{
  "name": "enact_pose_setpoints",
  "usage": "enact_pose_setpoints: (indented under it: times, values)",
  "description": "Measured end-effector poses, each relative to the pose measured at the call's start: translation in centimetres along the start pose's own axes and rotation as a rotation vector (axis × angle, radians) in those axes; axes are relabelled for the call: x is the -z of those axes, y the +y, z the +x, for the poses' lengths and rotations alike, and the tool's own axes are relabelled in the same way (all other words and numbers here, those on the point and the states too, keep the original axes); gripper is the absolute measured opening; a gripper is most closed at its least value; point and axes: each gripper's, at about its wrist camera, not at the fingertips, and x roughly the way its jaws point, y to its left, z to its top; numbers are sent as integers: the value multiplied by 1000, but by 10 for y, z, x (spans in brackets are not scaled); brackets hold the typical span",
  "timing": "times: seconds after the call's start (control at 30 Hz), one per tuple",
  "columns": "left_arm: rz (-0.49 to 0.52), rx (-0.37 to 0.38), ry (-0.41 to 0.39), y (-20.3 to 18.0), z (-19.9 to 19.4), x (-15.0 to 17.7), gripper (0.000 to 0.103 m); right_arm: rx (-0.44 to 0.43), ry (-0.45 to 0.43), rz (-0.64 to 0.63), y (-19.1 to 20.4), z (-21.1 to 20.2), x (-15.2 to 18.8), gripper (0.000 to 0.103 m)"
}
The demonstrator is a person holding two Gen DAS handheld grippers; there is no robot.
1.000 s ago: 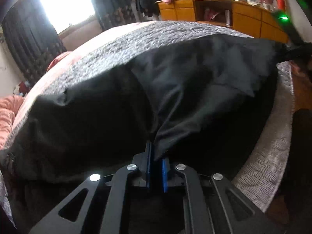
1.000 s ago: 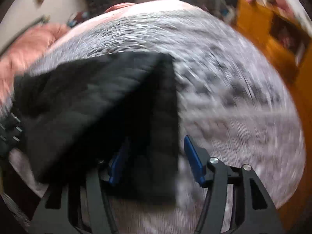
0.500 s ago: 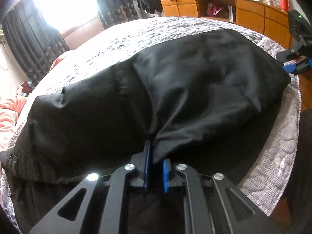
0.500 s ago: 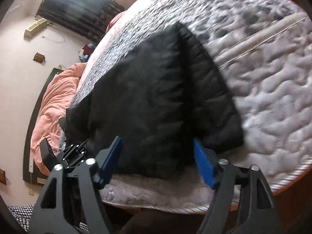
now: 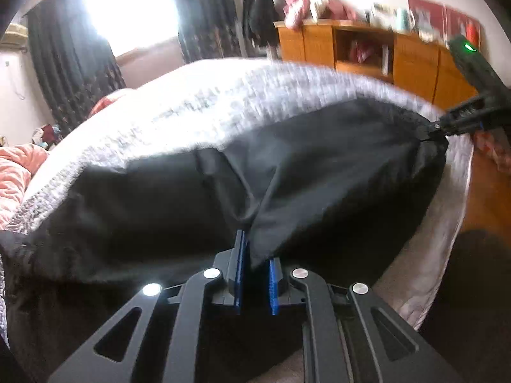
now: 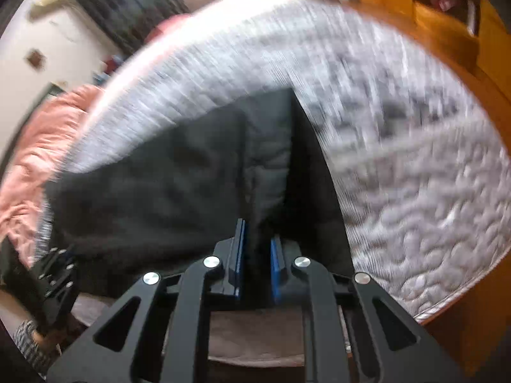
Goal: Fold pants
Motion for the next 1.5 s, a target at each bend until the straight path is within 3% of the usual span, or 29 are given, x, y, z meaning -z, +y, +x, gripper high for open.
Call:
enact_pose_setpoints:
  times: [0.03,0.1,0.2,0.27,0.37,0.47,0.63,0.7,0.87,0.9,1.0,1.2,1.33,1.5]
  values:
    - [19,-10,26,-5,11,6,12,7,29,20,-2,15,3,18]
    - [44,-21,30,-9,23,17,13,23,7,29,1,13,3,23]
    - [40,-11,17,-8,23,20,13,160,-67,-20,16,-13,10,44]
    - [9,6,20,-4,24,20,14,193,-126,-39,24,-37,9,44]
    - [-3,8,15,-4,24,21,14,87,-176,-71,50,-58,12,44]
    - [-24,8,14,-2,24,23,14,-33,-101,-114,89,-42,18,44]
    - [-63,28,20,10,22,21,15,-93,58,-70,123,19,29,42]
    - [-68,33,23,11,21,20,16,-22,127,-35,123,45,35,43]
    - [-103,78,49,19,-2,15,22,31,144,-30,126,62,30,43]
    - [-146,109,61,26,-11,16,25,46,145,-47,131,61,31,43]
    - [-332,196,66,59,-35,26,55,65,136,-64,135,61,34,43]
    - [-678,208,124,158,-33,55,53,84,117,-59,143,59,40,43]
    - [-887,304,119,205,-18,64,53,84,110,-57,141,62,39,43]
    - [-1044,346,134,234,3,78,53,65,114,-46,137,61,44,43]
